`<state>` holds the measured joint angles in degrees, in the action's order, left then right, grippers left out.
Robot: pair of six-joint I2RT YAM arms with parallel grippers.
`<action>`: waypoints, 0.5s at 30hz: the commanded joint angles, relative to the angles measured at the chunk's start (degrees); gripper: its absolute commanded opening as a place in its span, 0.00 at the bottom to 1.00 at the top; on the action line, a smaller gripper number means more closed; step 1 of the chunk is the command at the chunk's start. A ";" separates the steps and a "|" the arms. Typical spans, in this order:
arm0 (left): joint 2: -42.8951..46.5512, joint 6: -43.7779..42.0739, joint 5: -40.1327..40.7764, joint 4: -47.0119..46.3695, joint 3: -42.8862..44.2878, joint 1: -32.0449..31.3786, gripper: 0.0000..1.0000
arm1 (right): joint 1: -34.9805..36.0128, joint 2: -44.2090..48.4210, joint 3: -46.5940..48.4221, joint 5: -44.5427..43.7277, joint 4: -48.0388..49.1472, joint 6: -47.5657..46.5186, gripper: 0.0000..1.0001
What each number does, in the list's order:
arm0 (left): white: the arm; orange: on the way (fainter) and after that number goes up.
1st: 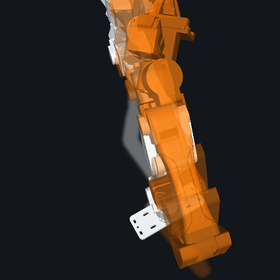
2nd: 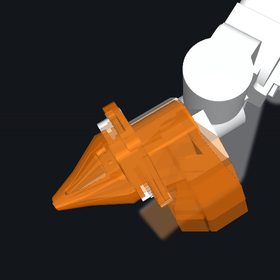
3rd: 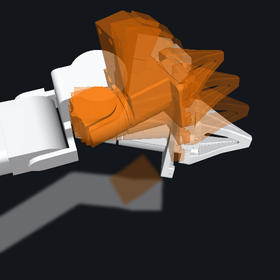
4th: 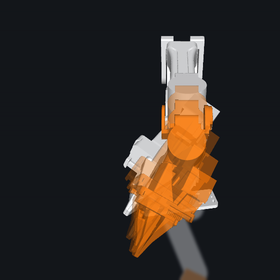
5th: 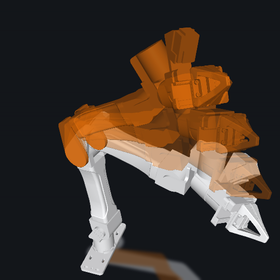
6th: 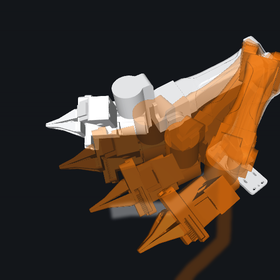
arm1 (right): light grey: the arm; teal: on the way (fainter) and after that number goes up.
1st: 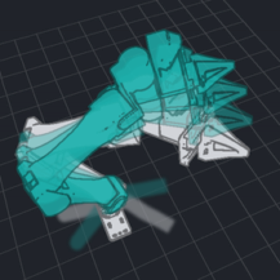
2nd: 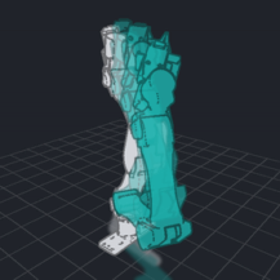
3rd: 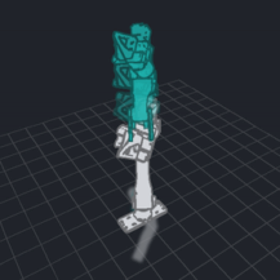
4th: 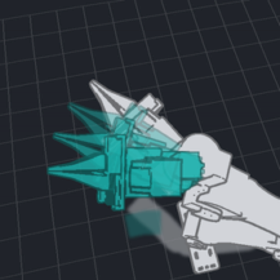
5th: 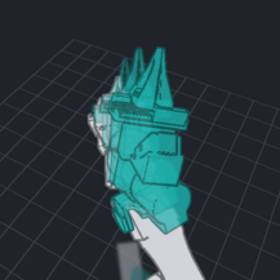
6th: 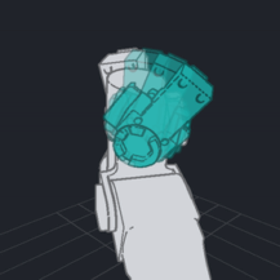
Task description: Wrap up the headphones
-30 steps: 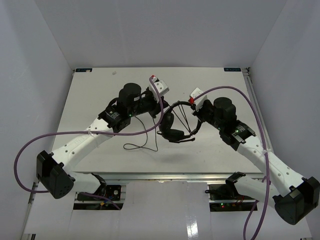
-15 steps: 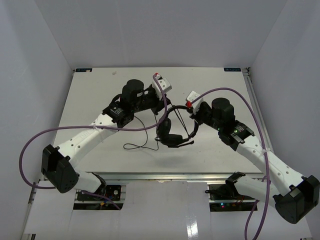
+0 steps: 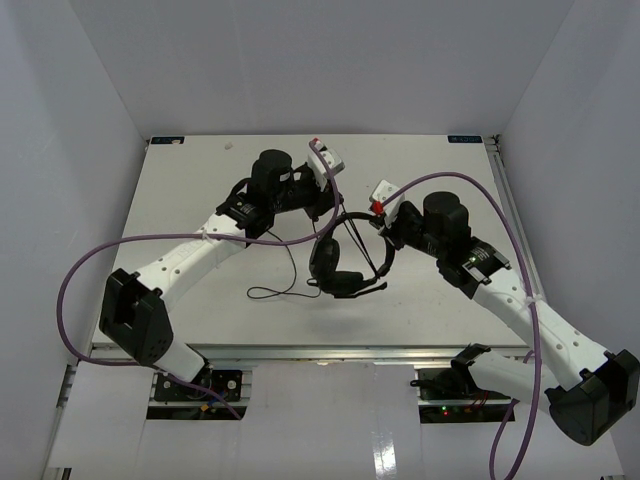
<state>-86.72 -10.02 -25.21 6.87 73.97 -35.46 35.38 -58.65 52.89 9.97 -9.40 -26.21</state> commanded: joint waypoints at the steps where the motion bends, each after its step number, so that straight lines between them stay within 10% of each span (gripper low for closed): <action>1: 0.68 0.70 -0.20 -3.89 1.95 1.62 0.19 | 0.40 0.21 3.54 5.50 -1.23 1.87 0.08; 15: 5.14 10.65 -10.10 -20.95 -17.49 4.30 0.40 | -1.21 -0.57 10.61 14.53 -4.43 7.58 0.08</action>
<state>-85.38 -4.51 -30.16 -5.19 60.32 -32.31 34.73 -59.02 59.26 19.07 -14.84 -22.27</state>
